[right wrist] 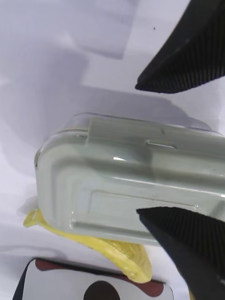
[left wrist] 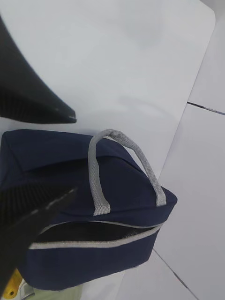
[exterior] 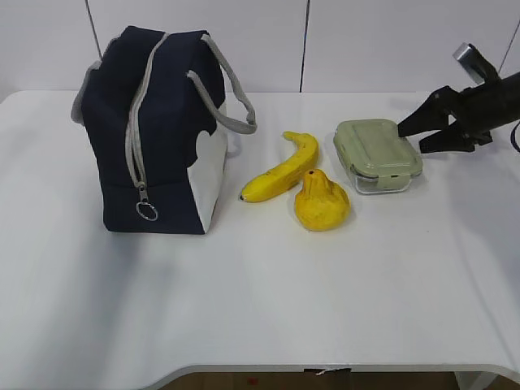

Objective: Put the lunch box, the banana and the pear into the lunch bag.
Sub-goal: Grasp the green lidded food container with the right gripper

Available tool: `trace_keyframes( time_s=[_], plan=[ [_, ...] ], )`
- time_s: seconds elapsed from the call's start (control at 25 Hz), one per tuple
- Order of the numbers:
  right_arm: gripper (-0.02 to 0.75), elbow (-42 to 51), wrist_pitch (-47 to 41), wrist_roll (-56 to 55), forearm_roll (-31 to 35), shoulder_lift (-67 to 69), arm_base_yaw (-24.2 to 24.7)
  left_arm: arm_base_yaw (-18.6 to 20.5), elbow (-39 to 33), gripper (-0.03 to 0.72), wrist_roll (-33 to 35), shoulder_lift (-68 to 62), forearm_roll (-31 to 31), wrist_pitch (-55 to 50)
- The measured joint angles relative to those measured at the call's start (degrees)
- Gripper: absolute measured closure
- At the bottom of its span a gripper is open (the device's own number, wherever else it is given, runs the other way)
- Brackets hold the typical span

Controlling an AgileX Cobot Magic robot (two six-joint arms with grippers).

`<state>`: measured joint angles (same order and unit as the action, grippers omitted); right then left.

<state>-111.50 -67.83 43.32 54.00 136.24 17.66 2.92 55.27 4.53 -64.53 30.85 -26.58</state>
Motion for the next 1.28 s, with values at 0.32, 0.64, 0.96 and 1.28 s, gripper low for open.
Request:
trace_keyframes(
  time_s=[0.32,0.64,0.96,1.28],
  plan=[
    [0.143,0.0,-0.5,2.5,2.7,0.0,0.7,0.0,0.0,0.367,0.0,0.0,0.0,0.0],
    [0.143,0.0,-0.6,2.8,3.5,1.7,0.7,0.0,0.0,0.367,0.0,0.0,0.0,0.0],
    [0.143,-0.2,-0.6,3.5,5.6,2.1,0.7,0.0,0.0,0.367,0.0,0.0,0.0,0.0],
    [0.144,-0.3,-0.6,3.9,6.9,3.9,0.7,0.0,0.0,0.367,0.0,0.0,0.0,0.0]
  ],
)
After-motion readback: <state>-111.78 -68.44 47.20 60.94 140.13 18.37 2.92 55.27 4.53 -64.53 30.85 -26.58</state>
